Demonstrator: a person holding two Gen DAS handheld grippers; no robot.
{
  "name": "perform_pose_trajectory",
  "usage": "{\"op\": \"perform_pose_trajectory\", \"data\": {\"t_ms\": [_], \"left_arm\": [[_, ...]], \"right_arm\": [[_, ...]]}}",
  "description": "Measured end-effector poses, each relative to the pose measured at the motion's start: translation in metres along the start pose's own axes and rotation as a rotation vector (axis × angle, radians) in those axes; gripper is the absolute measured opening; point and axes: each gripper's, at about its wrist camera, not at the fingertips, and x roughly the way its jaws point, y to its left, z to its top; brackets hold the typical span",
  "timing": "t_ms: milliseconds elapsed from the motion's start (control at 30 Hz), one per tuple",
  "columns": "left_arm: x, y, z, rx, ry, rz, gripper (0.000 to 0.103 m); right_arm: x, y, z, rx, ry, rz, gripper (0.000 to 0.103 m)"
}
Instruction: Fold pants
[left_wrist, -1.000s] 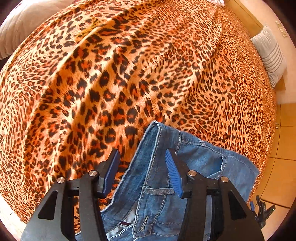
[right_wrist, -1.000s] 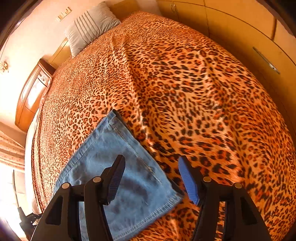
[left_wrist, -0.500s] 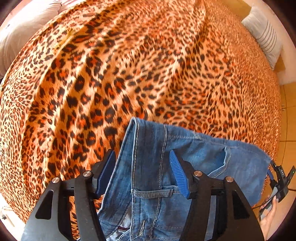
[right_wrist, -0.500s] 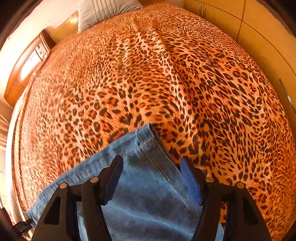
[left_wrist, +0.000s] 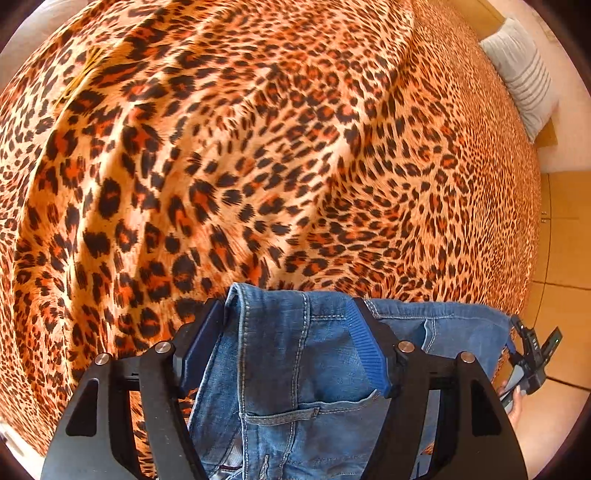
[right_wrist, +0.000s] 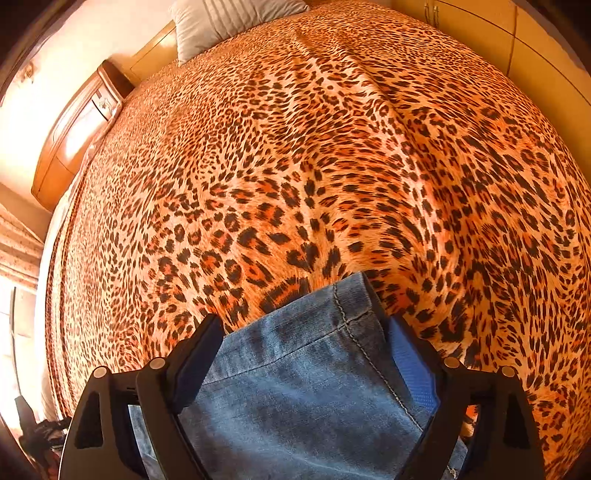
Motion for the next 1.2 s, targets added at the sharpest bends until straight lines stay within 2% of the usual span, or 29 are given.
{"op": "perform_pose_trajectory", "data": {"t_ms": [100, 200, 267, 300, 367, 433, 600, 700, 767, 867, 933, 1200], "left_arm": [[0.013, -0.03, 0.004, 0.093, 0.022, 0.057, 0.069], [0.013, -0.038, 0.009, 0.105, 0.036, 0.01, 0.066], [0.013, -0.042, 0.012, 0.102, 0.049, -0.01, 0.038], [0.014, -0.043, 0.015, 0.103, 0.057, -0.005, 0.036], [0.012, -0.043, 0.013, 0.108, 0.043, 0.007, 0.029], [0.001, -0.043, -0.003, 0.145, 0.008, 0.047, 0.026], [-0.019, -0.088, -0.039, 0.307, -0.137, 0.203, 0.02], [-0.029, -0.111, -0.055, 0.363, -0.218, 0.269, 0.018], [-0.039, -0.118, -0.069, 0.385, -0.281, 0.32, 0.001], [-0.055, -0.118, -0.083, 0.385, -0.337, 0.32, 0.001], [-0.081, -0.084, -0.094, 0.382, -0.369, 0.312, 0.001], [-0.144, -0.056, -0.157, 0.362, -0.454, 0.239, 0.001]], "right_arm": [[0.008, 0.012, 0.001, -0.063, 0.017, -0.049, 0.091], [0.015, 0.025, 0.0, -0.128, 0.035, -0.106, 0.087], [0.015, 0.033, -0.003, -0.177, 0.035, -0.159, 0.069], [0.015, 0.035, -0.004, -0.196, 0.03, -0.177, 0.063], [0.011, 0.035, -0.007, -0.197, 0.022, -0.179, 0.034], [0.005, 0.03, -0.007, -0.173, 0.02, -0.156, 0.018], [-0.025, 0.025, -0.026, -0.191, -0.026, -0.126, 0.017], [-0.05, 0.016, -0.036, -0.158, -0.068, -0.078, 0.017], [-0.066, 0.007, -0.037, -0.148, -0.091, -0.051, 0.017], [-0.096, -0.001, -0.051, -0.143, -0.128, -0.026, 0.017], [-0.112, -0.002, -0.058, -0.144, -0.147, -0.015, 0.017], [-0.183, -0.007, -0.103, -0.12, -0.223, 0.027, 0.017]]}}
